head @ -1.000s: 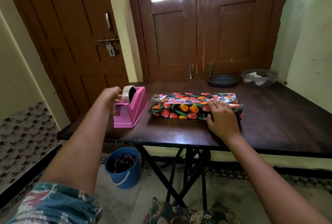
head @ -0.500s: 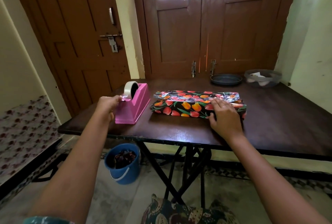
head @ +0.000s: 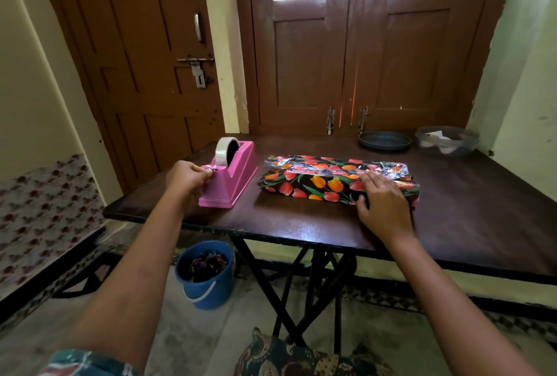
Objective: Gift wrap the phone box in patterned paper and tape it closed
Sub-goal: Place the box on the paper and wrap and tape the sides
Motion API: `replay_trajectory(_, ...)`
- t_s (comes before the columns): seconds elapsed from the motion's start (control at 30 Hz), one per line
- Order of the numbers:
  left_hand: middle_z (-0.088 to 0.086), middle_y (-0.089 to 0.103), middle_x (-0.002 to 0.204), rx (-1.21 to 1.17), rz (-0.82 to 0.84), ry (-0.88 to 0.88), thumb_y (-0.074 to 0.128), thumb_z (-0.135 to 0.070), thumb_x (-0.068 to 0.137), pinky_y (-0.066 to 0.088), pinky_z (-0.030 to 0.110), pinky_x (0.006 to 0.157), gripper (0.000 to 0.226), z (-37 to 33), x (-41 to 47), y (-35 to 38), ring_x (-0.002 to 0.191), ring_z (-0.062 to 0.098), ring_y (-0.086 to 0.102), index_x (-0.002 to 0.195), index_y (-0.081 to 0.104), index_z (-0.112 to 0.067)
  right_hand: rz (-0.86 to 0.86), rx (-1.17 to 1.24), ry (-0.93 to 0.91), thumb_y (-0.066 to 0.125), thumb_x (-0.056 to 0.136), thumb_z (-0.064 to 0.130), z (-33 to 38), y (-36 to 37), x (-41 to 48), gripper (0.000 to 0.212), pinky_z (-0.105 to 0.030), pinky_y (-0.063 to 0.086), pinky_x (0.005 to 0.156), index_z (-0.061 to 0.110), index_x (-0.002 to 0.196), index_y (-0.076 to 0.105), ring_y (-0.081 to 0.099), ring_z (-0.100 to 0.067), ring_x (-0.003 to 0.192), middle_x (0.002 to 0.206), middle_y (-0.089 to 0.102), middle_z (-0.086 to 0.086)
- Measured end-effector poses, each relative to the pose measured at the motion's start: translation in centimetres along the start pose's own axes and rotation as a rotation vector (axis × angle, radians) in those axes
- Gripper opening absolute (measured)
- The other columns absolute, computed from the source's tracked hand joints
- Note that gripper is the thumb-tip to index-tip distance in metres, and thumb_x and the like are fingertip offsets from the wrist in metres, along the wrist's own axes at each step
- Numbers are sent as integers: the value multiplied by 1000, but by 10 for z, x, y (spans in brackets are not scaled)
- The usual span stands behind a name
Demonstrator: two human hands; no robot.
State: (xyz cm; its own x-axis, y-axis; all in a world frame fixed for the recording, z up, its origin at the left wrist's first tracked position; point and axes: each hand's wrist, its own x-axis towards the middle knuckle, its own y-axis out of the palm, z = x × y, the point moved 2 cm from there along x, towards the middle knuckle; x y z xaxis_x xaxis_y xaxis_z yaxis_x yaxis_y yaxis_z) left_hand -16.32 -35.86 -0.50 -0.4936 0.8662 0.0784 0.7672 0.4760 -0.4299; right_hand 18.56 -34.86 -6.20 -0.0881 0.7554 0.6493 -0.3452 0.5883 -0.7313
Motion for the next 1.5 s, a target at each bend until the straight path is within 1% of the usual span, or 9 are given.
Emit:
replay_trajectory(0.23,9,60,75,204,28,44,66,-16,86,46,29,59,14,-11,4,-5,67,17,55,87,63,-3,28,10,13,59,81,5,1,-2,-1,49,-42,34,106,0,129,52,49,-33,123,130,54,-20)
replay_trajectory(0.37,11,66,88,357,27,33,68,-21,83,51,37,79,21,-17,8,-7,84,23,62,92,65,-3,48,10,17,57,83,6,1,-3,-1,50,-41,31,109,0,132,49,46,-32,127,134,51,-19)
replay_trajectory(0.73,7,58,82,786,-64,77,66,-24,85,39,26,52,20,-31,5,-4,70,17,55,90,57,-8,60,15,1,58,83,5,3,-7,-2,51,-40,30,109,0,133,47,44,-31,128,136,49,-20)
replay_trajectory(0.8,8,58,82,836,-46,38,65,-21,86,44,28,58,17,-16,4,-7,73,19,57,93,59,-7,64,16,5,58,84,6,1,-5,-1,51,-41,31,109,0,133,47,44,-32,128,136,49,-20)
replay_trajectory(0.93,11,62,83,557,82,-40,67,-17,84,45,29,60,16,11,3,-17,71,20,59,90,64,-3,66,21,9,56,85,8,2,-6,-1,51,-41,30,110,0,134,46,43,-31,129,137,49,-19)
replay_trajectory(1.13,7,63,79,-59,252,190,64,-16,87,48,22,60,8,-35,-20,22,70,15,57,87,66,-8,81,149,66,57,87,16,5,-8,1,56,-37,34,104,3,139,39,45,-31,126,136,48,-20)
replay_trajectory(1.23,3,61,73,-142,344,263,66,-13,85,48,12,48,12,-62,-29,72,60,8,56,94,66,-6,83,285,162,59,89,24,4,-15,5,64,-38,46,83,10,143,28,60,-36,103,121,59,-20)
replay_trajectory(1.33,5,62,75,-158,507,327,67,-9,84,42,10,40,31,-88,-40,121,43,-3,56,114,60,-6,159,301,190,58,89,26,1,-24,12,55,-37,47,82,13,138,37,62,-33,96,109,66,-19)
replay_trajectory(1.5,9,59,97,-73,771,386,67,-14,85,52,20,62,36,-127,-37,178,75,12,59,118,52,-11,212,361,153,63,84,18,-7,-29,13,52,-26,37,92,11,133,45,55,-25,113,126,57,-10)
